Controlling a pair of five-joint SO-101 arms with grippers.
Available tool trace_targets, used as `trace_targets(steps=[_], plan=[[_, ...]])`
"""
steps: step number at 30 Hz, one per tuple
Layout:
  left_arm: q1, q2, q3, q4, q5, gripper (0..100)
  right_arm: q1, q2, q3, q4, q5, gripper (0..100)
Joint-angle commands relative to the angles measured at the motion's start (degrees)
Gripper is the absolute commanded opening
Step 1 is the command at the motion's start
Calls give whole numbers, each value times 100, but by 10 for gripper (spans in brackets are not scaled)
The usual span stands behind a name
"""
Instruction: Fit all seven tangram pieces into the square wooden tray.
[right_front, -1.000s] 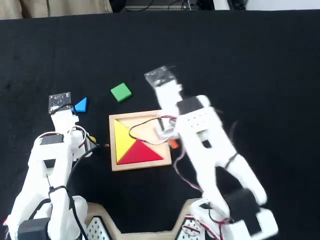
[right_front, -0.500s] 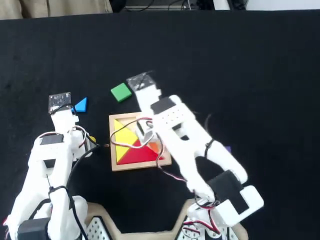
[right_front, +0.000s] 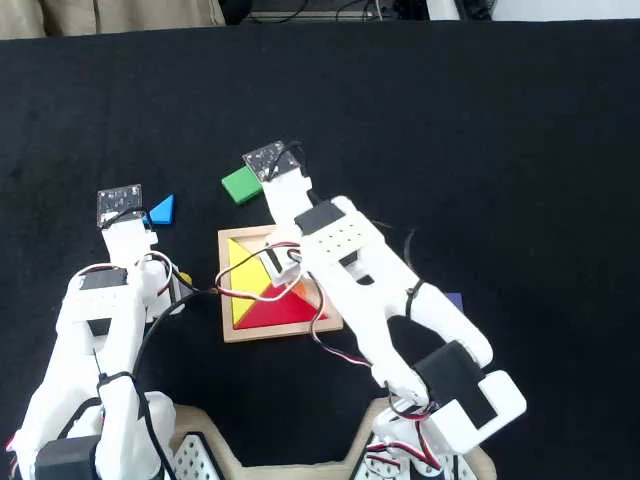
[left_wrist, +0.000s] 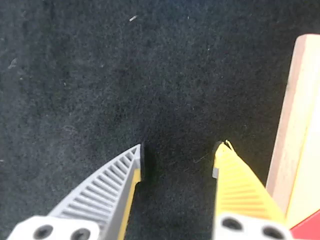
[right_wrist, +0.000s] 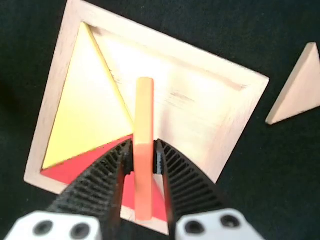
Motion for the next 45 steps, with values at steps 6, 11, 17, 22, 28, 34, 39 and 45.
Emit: trace_targets(steps=[6,11,17,22,28,34,39,45], plan=[[84,-105,-4,-53,53,234,97,40,-13,-158,-44,11],[84,-105,-4,-44,53,234,97,514,-57,-158,-44,11],[84,-105,-4,-44,53,234,105,743,-57,-273,-35,11],[84,-105,-4,-53,53,234,132,743,-75,-246,0,11],[84,-105,-4,-53,53,234,132,743,-84,-229,158,42],[84,-105,-4,-53,53,234,97,637,-75,-79,185,233],[84,-105,-4,-53,53,234,132,163,-4,-70,185,172],[84,-105,-4,-53,53,234,237,-40,180,-123,422,103]])
